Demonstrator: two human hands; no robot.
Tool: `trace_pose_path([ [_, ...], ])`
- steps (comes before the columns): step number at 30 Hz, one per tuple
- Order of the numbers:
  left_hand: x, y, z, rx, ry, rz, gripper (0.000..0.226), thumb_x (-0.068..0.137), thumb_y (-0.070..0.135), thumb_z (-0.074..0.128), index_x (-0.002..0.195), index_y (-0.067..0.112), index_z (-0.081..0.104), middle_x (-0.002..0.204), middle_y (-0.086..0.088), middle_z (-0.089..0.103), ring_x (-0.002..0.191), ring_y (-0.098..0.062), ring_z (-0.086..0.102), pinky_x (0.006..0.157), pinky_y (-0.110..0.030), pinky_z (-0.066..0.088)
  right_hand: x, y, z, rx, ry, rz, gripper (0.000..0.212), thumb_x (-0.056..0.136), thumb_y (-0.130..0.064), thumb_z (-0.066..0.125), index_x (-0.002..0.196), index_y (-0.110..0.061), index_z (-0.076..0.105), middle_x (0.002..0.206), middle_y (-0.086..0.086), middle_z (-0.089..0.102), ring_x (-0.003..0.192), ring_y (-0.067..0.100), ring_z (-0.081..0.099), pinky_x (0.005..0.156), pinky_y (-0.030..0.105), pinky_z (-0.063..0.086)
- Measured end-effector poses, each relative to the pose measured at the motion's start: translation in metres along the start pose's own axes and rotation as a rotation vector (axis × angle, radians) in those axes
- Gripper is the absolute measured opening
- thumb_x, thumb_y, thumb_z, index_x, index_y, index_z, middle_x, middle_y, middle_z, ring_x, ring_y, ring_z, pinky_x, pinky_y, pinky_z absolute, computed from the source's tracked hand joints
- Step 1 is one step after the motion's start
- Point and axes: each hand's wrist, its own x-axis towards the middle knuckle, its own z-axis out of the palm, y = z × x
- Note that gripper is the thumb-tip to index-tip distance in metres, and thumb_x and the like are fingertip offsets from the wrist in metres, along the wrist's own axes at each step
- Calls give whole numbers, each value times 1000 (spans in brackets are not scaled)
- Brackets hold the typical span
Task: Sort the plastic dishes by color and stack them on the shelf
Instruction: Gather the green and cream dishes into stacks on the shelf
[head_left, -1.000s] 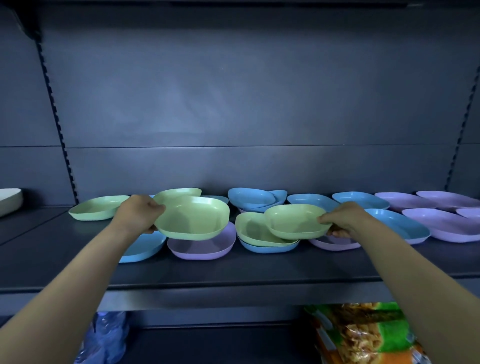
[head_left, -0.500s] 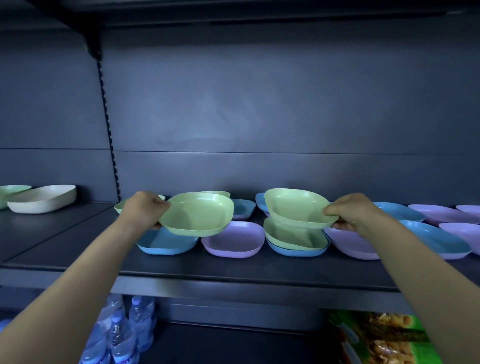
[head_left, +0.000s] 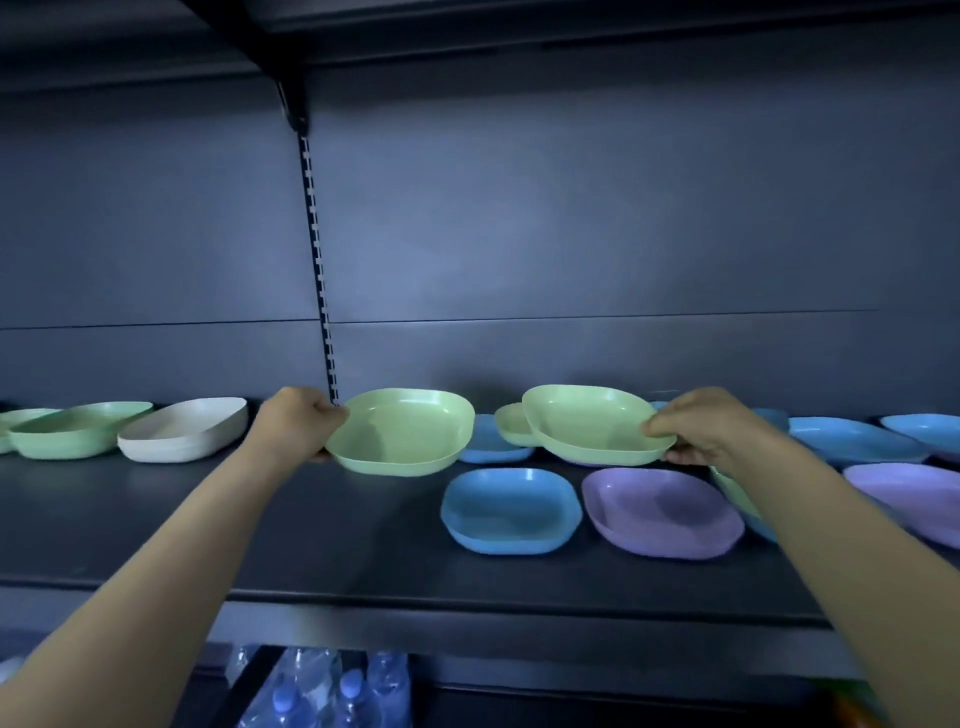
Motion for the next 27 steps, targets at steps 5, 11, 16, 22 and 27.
trace_pose_path([
  [5, 53, -52, -31, 20, -43, 32, 17, 87, 13, 53, 76, 2, 60, 66, -11, 54, 65, -27, 55, 82, -41, 56, -4, -18, 76, 34, -1, 17, 17, 82, 13, 59, 71, 2, 52, 72, 13, 54, 38, 18, 59, 30, 13, 41],
  [11, 91, -110, -50, 38, -127, 43, 22, 87, 11, 51, 67, 4, 54, 61, -10, 48, 51, -24, 50, 55, -26, 48, -9, -35, 152, -56, -19, 74, 13, 81, 9, 63, 90, 4, 56, 76, 12, 55, 61, 20, 56, 33, 16, 47],
  [16, 103, -149, -59, 53, -136, 9, 26, 88, 10, 50, 63, 7, 47, 56, -10, 48, 46, -20, 49, 44, -20, 42, -2, -37, 198, -197, -43, 81, 15, 79, 8, 65, 92, 5, 57, 70, 13, 55, 56, 21, 57, 34, 18, 48],
  [22, 114, -172, -64, 77, -130, -6, 25, 87, 12, 56, 63, 9, 51, 71, -15, 58, 71, -34, 60, 72, -33, 55, 18, -45, 224, -277, 19, 72, 16, 77, 2, 68, 74, -1, 52, 64, 12, 53, 49, 19, 54, 31, 14, 38],
  [27, 128, -179, -65, 115, -128, -5, 22, 87, 15, 56, 67, 7, 55, 77, -15, 61, 78, -37, 65, 76, -38, 52, 49, -61, 250, -277, 69, 53, 18, 75, 2, 67, 67, -3, 52, 51, 12, 51, 37, 16, 47, 38, 19, 38],
])
